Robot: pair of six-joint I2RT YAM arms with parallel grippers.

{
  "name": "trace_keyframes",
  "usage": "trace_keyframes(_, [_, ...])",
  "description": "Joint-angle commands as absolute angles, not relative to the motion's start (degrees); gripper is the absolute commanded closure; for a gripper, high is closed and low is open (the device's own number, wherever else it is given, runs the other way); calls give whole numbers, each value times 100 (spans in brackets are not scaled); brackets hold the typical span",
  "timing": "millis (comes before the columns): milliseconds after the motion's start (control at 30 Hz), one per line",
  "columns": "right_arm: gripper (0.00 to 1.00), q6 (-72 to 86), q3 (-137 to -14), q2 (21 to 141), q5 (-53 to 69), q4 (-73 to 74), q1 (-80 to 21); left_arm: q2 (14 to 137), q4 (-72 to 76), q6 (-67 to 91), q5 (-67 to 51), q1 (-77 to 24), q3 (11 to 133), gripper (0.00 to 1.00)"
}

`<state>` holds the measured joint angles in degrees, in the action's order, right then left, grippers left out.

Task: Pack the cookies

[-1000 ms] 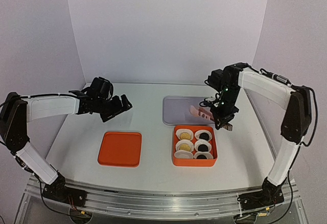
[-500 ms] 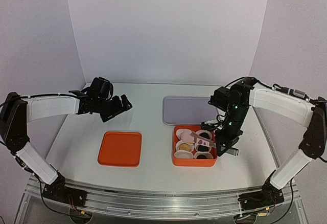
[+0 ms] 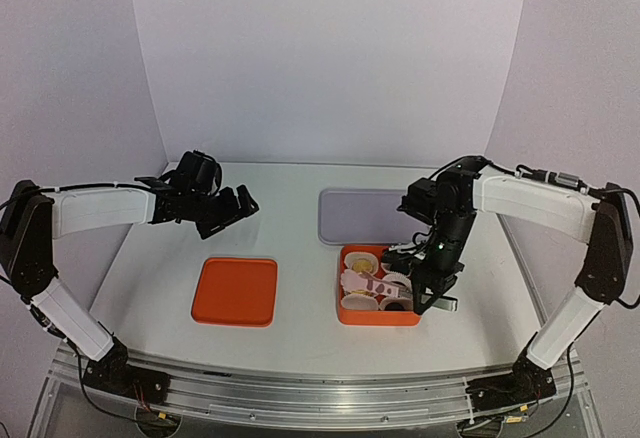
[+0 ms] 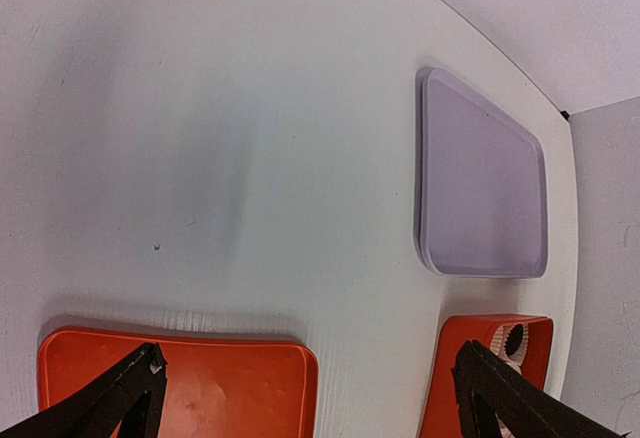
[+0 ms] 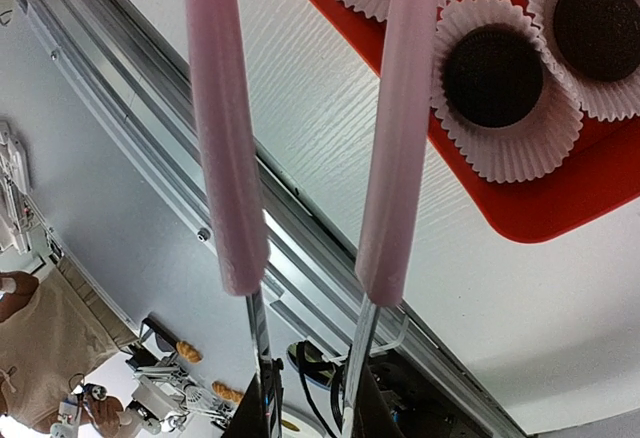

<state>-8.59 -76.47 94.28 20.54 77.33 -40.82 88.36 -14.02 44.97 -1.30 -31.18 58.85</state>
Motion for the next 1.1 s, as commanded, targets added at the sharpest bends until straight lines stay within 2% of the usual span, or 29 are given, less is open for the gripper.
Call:
trace_keyframes(0, [100, -1002, -7667, 9437, 2417, 8333, -4126, 8787, -1408, 4474, -55, -3094, 6074, 0])
trace_keyframes(1067, [100, -987, -7452, 9673, 2338, 8525, -4121, 8825, -1339, 4492, -82, -3094, 6016, 0])
